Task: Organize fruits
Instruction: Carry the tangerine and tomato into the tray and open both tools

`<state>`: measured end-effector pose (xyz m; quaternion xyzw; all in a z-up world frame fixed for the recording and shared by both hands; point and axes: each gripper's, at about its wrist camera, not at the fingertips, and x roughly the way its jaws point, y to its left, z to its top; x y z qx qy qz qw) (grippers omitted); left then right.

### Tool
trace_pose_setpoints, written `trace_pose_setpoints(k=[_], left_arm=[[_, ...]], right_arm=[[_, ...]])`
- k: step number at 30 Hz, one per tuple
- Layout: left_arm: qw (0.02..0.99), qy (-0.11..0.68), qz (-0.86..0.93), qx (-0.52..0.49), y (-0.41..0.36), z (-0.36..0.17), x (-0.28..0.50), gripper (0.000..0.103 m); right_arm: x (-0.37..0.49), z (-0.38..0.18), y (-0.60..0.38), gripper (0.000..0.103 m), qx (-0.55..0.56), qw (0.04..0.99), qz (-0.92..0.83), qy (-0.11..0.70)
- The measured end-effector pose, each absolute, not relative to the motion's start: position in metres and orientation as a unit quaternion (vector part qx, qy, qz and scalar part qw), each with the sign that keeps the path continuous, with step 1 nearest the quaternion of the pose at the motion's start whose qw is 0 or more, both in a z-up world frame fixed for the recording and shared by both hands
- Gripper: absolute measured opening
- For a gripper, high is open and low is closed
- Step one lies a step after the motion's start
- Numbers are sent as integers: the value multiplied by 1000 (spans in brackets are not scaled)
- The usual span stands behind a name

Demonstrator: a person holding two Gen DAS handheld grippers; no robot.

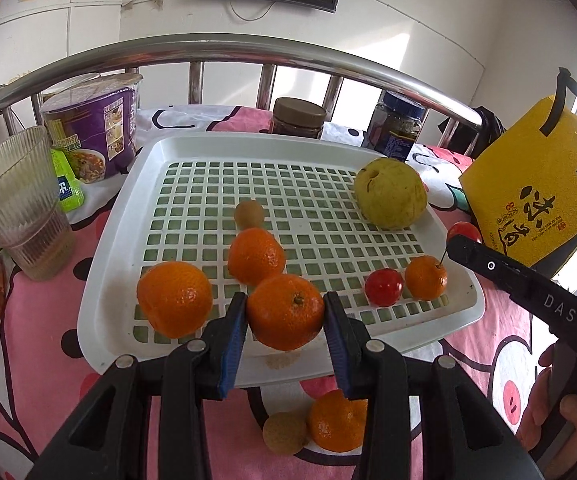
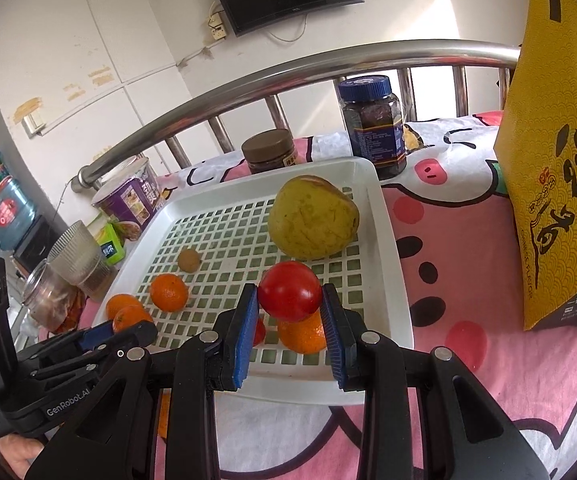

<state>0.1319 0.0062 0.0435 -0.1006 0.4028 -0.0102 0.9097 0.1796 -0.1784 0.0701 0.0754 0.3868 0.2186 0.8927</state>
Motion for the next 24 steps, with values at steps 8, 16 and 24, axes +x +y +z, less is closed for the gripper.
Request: trace_pose_setpoints(k=[8, 16, 24], left_arm=[[910, 405, -11, -90, 3, 37, 140, 40], [906, 415, 0, -88, 8, 28, 147, 40], [906, 416, 2, -84, 8, 24, 148, 41]], right_arm=[[198, 60, -172, 30, 62, 890, 212, 399], [204, 56, -158, 30, 16, 896, 198, 396], [207, 52, -148, 30, -23, 899, 190, 395]])
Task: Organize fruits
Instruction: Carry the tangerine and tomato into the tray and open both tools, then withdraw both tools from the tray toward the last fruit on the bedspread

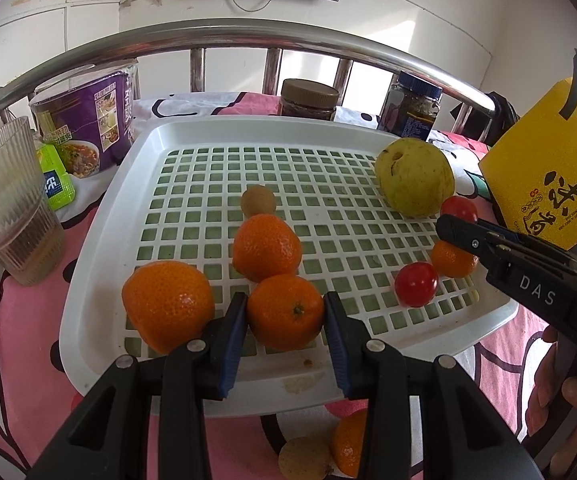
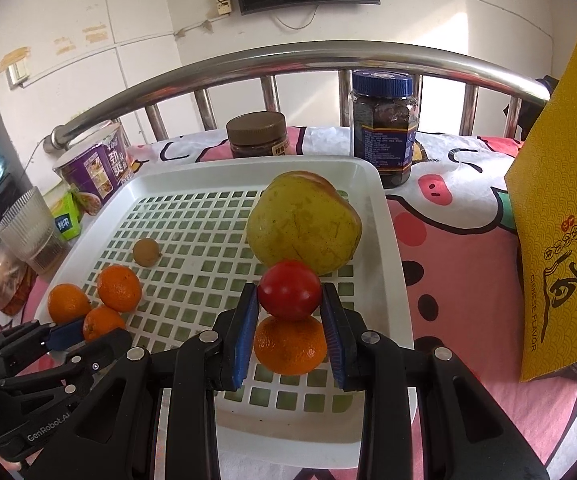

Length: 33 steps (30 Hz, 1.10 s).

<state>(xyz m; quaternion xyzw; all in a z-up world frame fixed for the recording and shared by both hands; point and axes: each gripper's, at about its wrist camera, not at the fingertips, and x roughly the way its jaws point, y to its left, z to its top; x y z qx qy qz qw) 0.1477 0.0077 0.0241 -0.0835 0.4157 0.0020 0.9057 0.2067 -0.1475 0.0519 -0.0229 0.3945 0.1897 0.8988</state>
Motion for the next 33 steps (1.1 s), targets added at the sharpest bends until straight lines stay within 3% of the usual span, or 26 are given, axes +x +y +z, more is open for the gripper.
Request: trace_pose_setpoints(k=[7, 9, 13, 15, 17, 22, 33], left_arm=[[907, 414, 3, -81, 7, 24, 147, 41], [908, 411, 1, -81, 7, 25, 146, 45], [918, 388, -2, -80, 6, 35, 140, 76], [924, 374, -9, -78, 5, 41, 136, 79], [928, 364, -13, -76, 5, 48, 133, 87], [940, 328, -2, -92, 11, 66, 121, 97], [950, 291, 14, -112, 20, 84, 80, 102]], right_arm=[[210, 47, -152, 31, -17, 896, 187, 403], [210, 46, -153, 34, -11, 895, 190, 403], [213, 36, -155, 57, 2, 887, 196, 419], [211, 37, -155, 64, 8, 887, 202, 414], [205, 45, -157, 82, 18, 895, 207, 394], [185, 69, -172, 98, 59, 920, 213, 322], [141, 97, -192, 100, 105, 929, 223, 275]])
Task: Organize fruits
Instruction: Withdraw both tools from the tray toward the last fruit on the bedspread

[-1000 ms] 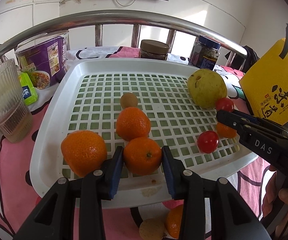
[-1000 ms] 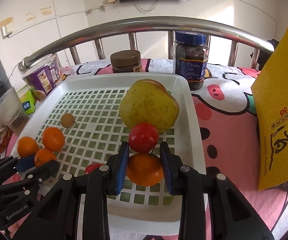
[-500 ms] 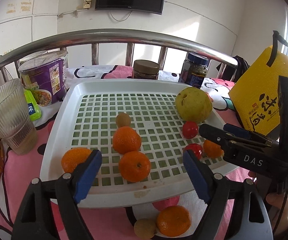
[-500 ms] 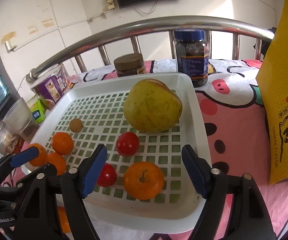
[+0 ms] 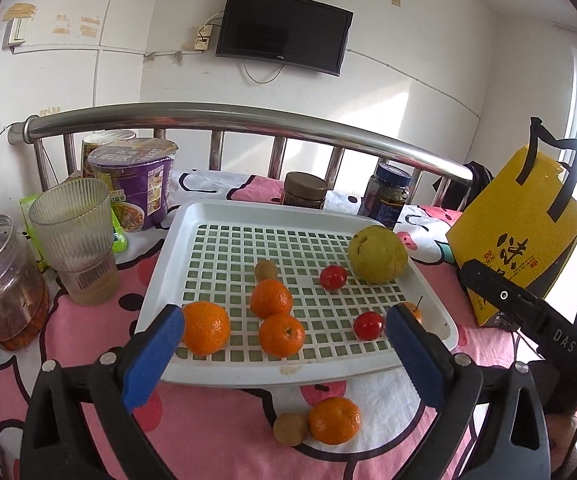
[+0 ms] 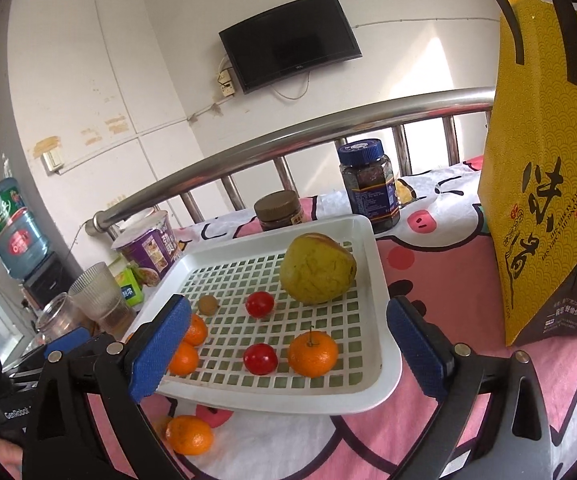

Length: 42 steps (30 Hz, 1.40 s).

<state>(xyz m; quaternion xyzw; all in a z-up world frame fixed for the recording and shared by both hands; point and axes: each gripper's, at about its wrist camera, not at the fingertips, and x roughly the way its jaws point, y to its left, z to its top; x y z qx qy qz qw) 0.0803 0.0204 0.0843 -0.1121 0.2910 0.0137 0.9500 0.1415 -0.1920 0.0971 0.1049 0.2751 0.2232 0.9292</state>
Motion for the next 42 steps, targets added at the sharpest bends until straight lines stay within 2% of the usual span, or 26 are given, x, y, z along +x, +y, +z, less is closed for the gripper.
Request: trace_pose_setpoints(k=[16, 30, 33, 36, 42], left_arm=[[950, 285, 23, -122, 46, 78, 42, 102], [934, 335, 43, -116, 54, 54, 36, 102], [929, 348, 42, -119, 55, 47, 37, 102], [924, 361, 47, -120, 57, 41, 40, 102], [916, 377, 54, -125, 61, 32, 44, 102]], right_arm=[[86, 93, -164, 101, 30, 916, 293, 273], [85, 46, -136, 100, -24, 866, 322, 381], [85, 40, -129, 96, -38, 858, 328, 392], [86, 36, -120, 87, -53, 852, 334, 399], [93, 23, -99, 64, -85, 840, 333, 419]])
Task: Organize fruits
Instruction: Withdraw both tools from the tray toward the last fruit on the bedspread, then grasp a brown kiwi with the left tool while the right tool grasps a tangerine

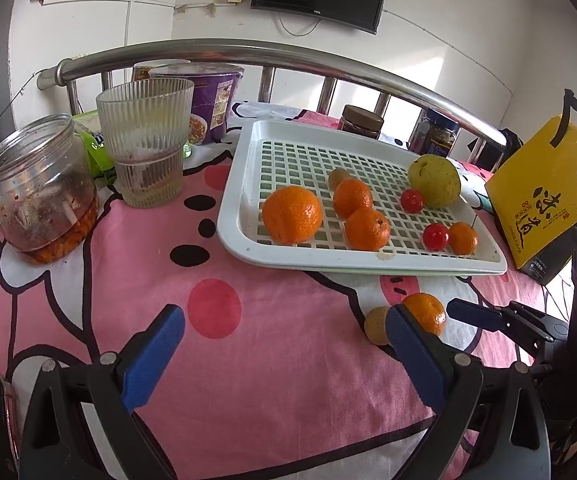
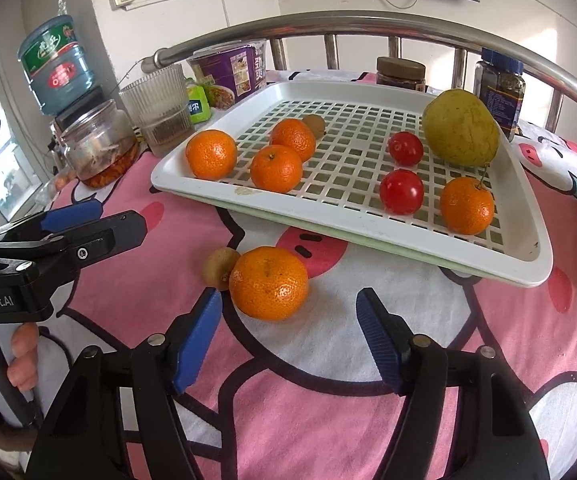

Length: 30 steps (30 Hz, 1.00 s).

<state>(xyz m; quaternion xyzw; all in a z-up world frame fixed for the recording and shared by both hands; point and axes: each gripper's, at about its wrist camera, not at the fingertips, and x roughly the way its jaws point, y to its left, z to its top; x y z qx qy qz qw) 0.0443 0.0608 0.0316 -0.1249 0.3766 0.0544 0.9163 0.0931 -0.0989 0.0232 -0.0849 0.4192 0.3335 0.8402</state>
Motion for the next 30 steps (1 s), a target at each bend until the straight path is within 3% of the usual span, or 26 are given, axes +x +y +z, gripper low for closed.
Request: trace_pose_setpoints(k=[4, 10, 22, 28, 30], left_arm=[[912, 386, 56, -127, 61, 27, 48, 100], [911, 391, 50, -123, 59, 25, 49, 97], [907, 410, 7, -92, 37, 19, 55, 85], [900, 430, -37, -57, 8, 14, 66, 69], [900, 432, -41, -44, 0, 13, 69, 69]], right_arm=[[97, 21, -96, 60, -89, 840, 332, 421], [96, 23, -89, 41, -93, 835, 347, 417], [91, 25, -110, 41, -78, 840, 327, 427], [98, 31, -137, 41, -58, 855, 280, 433], [100, 32, -144, 41, -52, 858, 271, 433]])
